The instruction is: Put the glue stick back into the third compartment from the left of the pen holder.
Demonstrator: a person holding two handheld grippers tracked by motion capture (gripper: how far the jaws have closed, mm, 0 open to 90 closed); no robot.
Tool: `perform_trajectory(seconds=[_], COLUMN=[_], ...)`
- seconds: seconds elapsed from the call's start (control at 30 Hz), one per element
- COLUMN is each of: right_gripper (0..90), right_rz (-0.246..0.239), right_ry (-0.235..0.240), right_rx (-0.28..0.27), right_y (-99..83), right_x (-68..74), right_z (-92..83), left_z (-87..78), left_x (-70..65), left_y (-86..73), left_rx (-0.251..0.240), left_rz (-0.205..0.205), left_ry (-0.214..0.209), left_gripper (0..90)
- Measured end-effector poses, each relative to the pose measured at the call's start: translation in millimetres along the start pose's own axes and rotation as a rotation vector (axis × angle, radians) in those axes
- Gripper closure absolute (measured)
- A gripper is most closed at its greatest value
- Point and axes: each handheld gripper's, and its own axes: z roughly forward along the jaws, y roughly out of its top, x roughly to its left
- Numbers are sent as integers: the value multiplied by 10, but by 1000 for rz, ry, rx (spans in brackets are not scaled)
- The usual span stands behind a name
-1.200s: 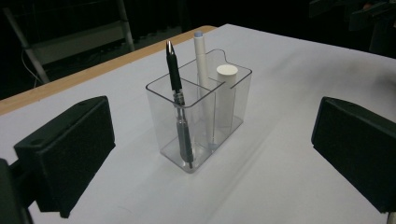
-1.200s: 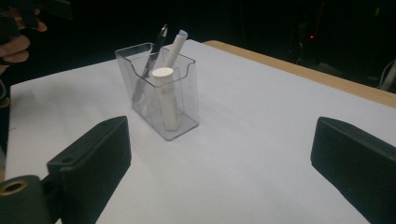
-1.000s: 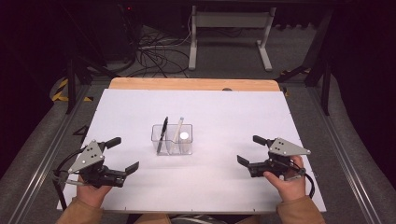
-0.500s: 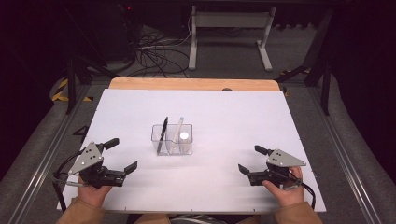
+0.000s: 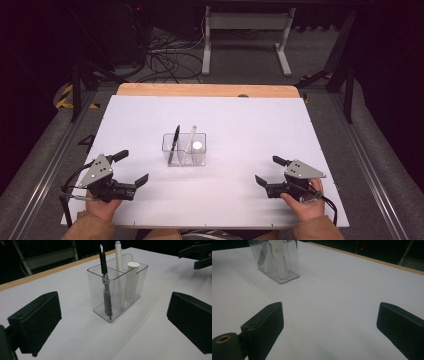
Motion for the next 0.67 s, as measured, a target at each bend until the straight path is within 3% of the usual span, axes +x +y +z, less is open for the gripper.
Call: perform_trajectory(seconds=[0.2, 0.67], right_gripper=[77, 74], right_rz=[13, 9], right_ry=[5, 3], right_rx=[0, -9], right_y=[5, 12], right_x=[-2, -6], right_z=[-12, -22], left_z=[17, 35], left_x=[8, 20], left_y=[-15, -42], left_rx=[4, 9], left_rz=[-29, -16], left_ry=[-18, -12], left_gripper=[2, 2])
